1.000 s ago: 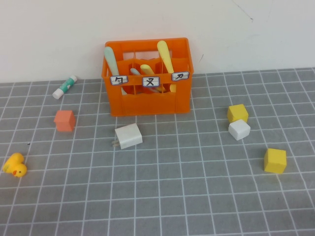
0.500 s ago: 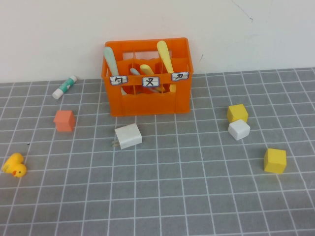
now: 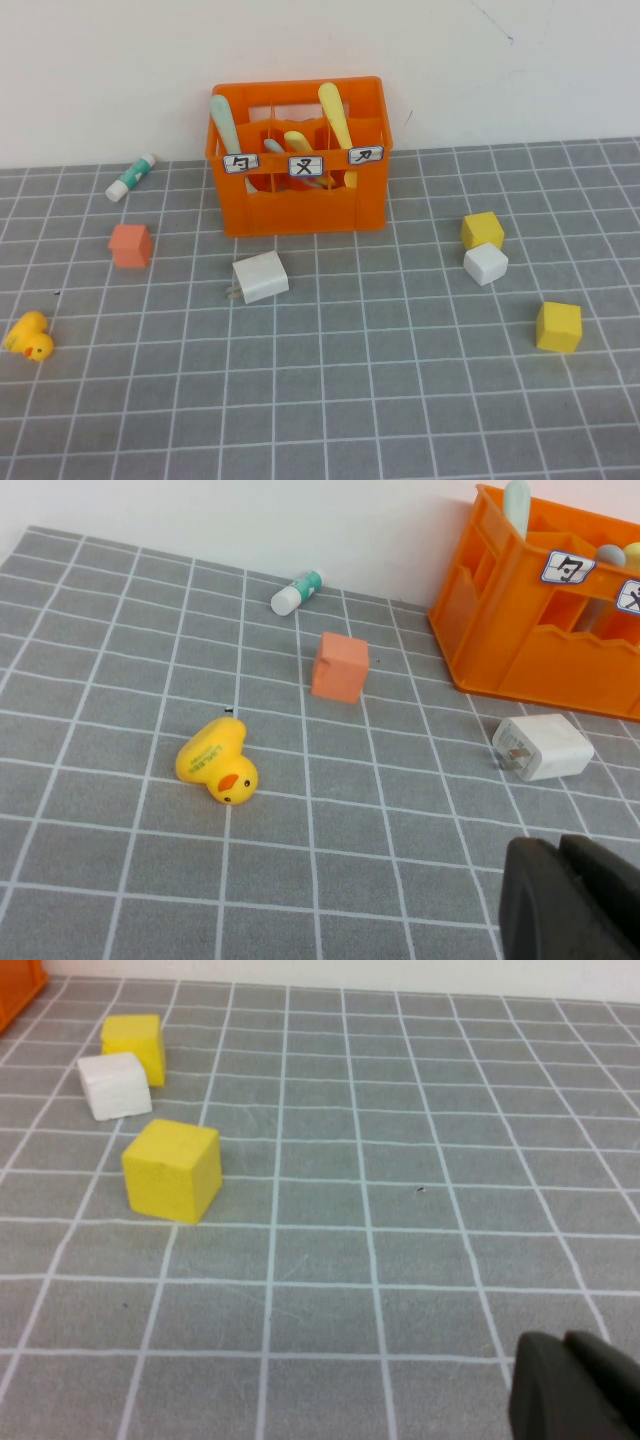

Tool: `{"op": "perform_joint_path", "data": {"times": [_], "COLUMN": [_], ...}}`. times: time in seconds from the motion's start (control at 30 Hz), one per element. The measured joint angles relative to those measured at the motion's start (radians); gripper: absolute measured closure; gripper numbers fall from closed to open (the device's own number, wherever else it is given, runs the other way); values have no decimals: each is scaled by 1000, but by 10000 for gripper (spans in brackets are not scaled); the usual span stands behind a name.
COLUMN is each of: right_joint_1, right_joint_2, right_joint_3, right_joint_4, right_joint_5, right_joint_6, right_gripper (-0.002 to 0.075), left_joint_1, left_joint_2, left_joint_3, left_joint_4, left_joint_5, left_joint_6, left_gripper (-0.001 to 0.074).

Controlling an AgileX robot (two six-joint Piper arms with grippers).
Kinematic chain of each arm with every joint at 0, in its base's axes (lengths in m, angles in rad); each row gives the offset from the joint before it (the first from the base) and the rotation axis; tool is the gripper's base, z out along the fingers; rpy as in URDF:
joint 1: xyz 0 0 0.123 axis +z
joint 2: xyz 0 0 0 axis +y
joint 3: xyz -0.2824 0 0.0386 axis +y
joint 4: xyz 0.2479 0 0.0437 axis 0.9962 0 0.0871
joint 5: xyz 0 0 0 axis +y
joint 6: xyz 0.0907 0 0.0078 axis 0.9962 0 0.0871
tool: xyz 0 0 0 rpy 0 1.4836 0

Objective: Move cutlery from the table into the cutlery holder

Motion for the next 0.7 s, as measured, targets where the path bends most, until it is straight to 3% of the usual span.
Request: {"op": "perform_joint_path", "data": {"times": [0.7], "right_joint_1": [0], "right_joint_2": [0], "right_joint_3": [0], "right_joint_4": [2], "right_joint_5": [0], "right_joint_6": [0], "right_gripper": [727], "left_joint_1": [0], "left_joint_2": [0], "left_joint_3": [4], "left_joint_4": [11], "left_joint_5": [-5], "left_joint_6": [0], "left_gripper": [736]}}
